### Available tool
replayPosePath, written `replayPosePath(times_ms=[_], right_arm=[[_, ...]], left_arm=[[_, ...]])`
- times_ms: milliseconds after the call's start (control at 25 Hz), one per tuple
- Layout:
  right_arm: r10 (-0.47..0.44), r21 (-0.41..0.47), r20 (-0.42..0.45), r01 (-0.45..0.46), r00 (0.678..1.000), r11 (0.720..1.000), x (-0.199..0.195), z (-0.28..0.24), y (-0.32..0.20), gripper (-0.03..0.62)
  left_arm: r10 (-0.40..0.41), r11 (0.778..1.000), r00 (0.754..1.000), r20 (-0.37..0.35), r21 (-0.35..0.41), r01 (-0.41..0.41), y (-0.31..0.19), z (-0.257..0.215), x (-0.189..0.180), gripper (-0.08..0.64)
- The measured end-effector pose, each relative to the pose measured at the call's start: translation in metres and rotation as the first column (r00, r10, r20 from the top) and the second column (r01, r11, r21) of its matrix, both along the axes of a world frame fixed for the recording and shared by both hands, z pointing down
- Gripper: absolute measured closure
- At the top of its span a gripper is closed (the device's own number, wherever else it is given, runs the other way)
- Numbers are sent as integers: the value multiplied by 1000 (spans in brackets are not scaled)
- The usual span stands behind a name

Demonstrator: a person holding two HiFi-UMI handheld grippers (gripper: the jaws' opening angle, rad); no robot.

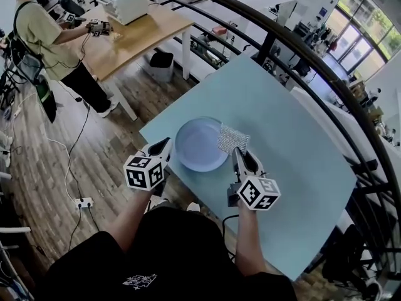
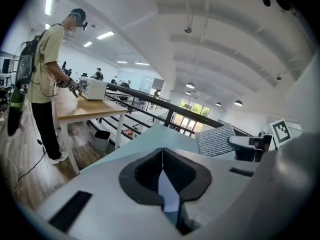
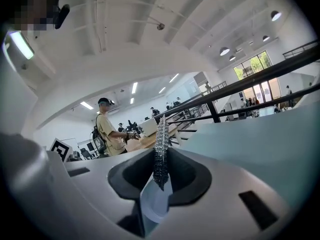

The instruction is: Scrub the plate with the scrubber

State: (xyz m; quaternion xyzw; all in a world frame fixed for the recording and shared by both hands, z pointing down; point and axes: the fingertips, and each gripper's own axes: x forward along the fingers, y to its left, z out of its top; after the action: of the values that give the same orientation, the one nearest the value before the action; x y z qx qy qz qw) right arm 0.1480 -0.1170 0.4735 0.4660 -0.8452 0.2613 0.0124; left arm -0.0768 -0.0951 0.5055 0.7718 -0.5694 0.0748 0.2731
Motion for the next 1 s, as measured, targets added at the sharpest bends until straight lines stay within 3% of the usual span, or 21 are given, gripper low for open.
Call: replayPosePath(times_ms=[160,400,720,1000], right_arm=[[26,34,-21,-26,999,999,-2,-16,7,514],[102,94,-61,-96,993,991,-4,-50,15,514],[158,199,-110,-134,981,971,-22,-100,18,514],[191,258,-112,-157,975,953,-44,-130,26,514]], left_arm=[[10,998,999,-33,57,-8,-5,-24,-6,549],[79,981,997,-15,178,-75,-9,-69,-16,549],[156,947,986,58,275,-166,-16,-115,-28,549],[175,922,983,63,339,-186,-17,-149,-50,549]])
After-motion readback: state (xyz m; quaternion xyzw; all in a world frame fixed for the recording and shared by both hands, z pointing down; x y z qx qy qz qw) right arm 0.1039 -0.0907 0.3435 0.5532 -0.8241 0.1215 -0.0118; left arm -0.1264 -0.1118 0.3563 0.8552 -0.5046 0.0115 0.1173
